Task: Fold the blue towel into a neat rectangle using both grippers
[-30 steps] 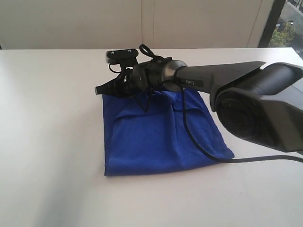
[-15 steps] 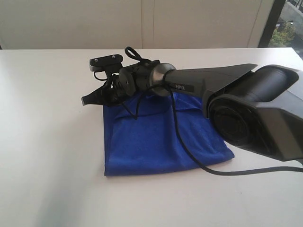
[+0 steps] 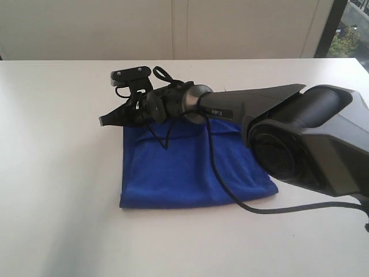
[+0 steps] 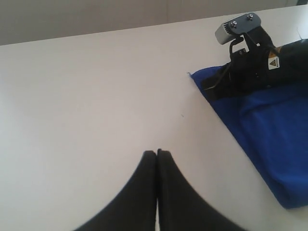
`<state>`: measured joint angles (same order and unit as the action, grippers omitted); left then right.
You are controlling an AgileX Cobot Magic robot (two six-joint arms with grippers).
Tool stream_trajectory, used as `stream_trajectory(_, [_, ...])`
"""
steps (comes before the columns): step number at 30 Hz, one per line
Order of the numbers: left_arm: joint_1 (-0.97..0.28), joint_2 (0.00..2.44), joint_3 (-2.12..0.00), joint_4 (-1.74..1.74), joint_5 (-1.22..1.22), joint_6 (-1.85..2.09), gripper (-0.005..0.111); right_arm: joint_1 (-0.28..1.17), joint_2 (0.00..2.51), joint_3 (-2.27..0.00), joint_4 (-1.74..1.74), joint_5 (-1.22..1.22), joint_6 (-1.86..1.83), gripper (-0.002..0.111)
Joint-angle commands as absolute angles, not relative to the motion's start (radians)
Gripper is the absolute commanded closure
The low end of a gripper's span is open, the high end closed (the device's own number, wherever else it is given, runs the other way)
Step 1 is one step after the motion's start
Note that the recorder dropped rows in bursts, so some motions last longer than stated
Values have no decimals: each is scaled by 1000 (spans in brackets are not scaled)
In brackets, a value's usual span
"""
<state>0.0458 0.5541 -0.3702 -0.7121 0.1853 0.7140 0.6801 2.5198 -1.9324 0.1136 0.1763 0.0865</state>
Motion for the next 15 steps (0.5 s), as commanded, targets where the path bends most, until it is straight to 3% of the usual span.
stream_trajectory(1, [46, 547, -362, -725, 188, 713, 107, 644, 2539, -1933, 107, 164, 119, 108])
stream_trajectory(15, [46, 547, -362, -725, 188, 713, 107, 622, 2533, -1933, 109, 89, 139, 108])
